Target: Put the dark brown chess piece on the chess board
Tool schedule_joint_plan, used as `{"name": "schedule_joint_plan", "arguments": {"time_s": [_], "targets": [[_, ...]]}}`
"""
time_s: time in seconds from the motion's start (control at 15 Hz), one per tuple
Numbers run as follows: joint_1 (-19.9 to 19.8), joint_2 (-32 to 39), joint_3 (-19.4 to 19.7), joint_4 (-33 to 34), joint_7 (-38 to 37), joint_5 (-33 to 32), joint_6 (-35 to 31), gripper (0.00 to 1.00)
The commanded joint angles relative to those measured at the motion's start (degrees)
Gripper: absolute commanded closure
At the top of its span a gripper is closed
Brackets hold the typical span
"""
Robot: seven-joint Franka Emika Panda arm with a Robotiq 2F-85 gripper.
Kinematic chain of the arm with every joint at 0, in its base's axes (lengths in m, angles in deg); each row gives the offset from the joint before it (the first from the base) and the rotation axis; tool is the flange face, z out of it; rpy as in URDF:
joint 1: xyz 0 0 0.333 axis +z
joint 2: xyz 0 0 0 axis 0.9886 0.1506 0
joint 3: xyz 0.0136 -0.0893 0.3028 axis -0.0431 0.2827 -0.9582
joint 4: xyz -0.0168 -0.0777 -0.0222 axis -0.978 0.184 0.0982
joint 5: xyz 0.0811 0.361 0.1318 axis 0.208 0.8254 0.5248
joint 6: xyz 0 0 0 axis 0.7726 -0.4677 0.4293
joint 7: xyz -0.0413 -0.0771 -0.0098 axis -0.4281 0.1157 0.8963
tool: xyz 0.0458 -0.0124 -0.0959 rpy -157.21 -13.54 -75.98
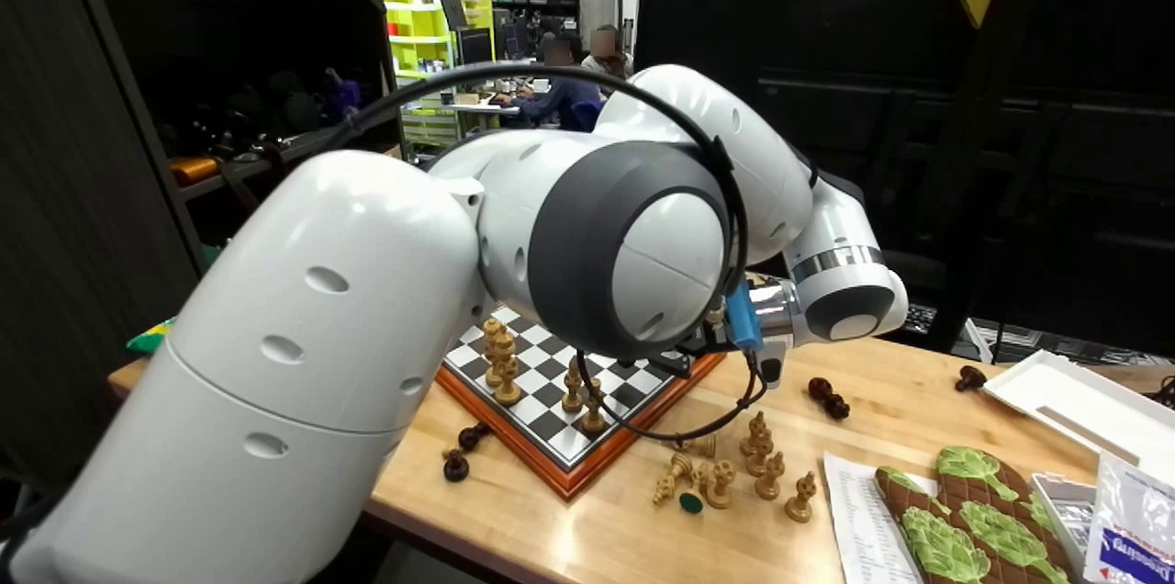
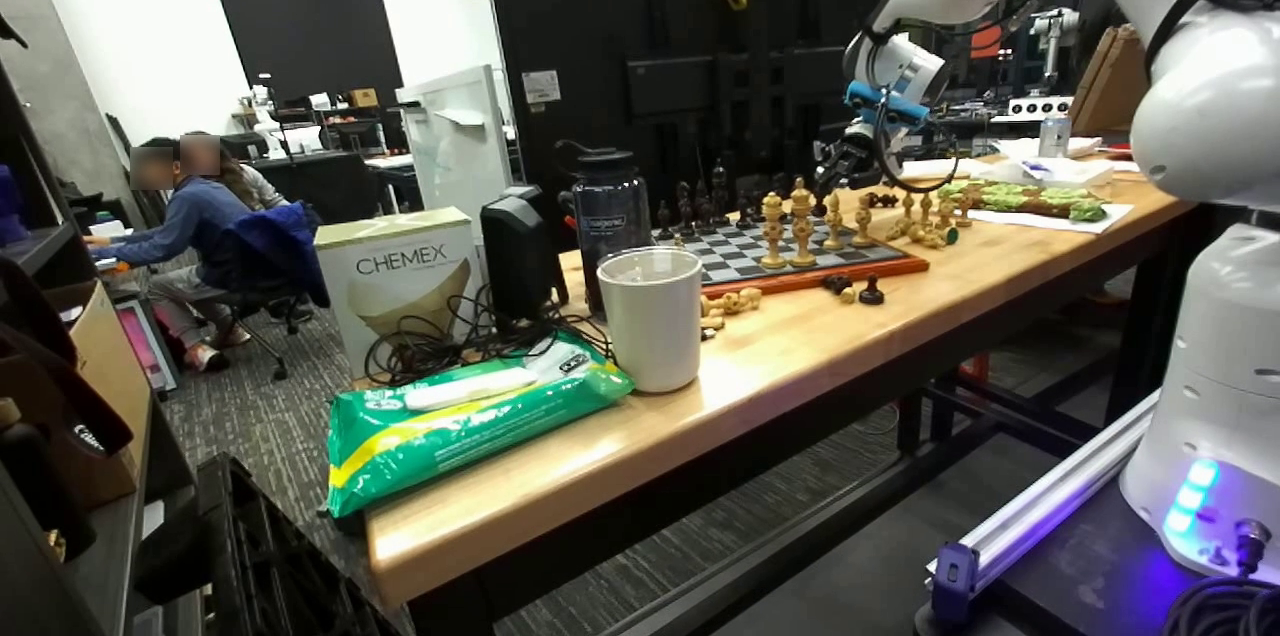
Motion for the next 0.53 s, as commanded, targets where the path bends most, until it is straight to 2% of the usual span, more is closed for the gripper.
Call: {"name": "schedule_joint_plan", "arguments": {"time_s": [0.0,0.47], "targets": [[-0.41,1.72,-0.31,2.77,-0.71,0.35,-0.54,0.95],[-0.51,3.09,-0.42,3.49,-1.19,0.19,-1.98,0.95]]}}
